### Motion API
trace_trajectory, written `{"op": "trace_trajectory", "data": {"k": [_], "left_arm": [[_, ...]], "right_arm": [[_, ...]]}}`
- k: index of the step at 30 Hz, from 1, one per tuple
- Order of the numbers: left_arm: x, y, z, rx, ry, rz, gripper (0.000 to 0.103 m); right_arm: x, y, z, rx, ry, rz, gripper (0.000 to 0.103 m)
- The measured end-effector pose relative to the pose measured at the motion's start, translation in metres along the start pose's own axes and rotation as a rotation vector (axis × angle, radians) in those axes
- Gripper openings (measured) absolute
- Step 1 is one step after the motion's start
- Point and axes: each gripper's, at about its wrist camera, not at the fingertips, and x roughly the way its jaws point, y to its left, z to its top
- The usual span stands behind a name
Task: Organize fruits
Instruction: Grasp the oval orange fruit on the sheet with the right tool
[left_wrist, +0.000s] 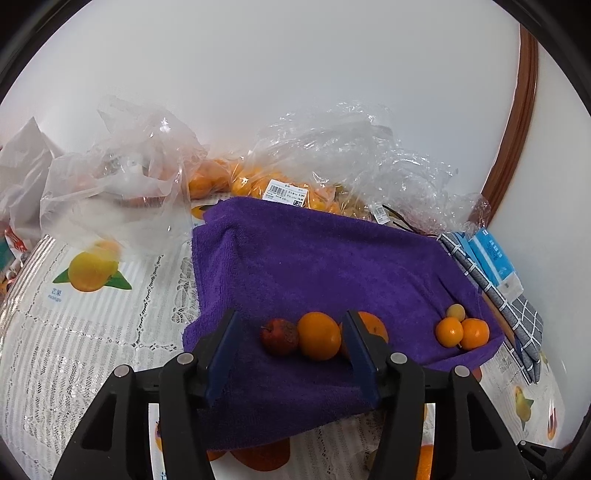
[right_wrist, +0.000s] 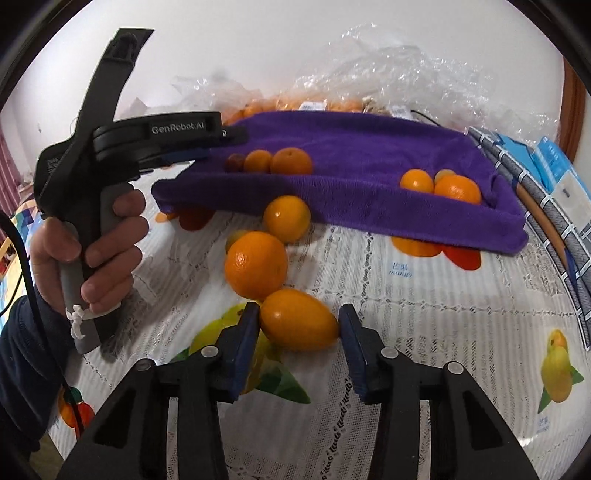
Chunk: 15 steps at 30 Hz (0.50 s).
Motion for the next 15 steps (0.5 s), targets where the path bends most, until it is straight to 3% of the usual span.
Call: {"op": "trace_trajectory", "data": {"k": [15], "left_arm": [[-0.004, 0.001, -0.003, 0.012, -0.009, 0.002, 0.055]], "right_arm": [[-0.019, -0.022, -0.002, 0.12, -0.093, 0.038, 0.043]]}}
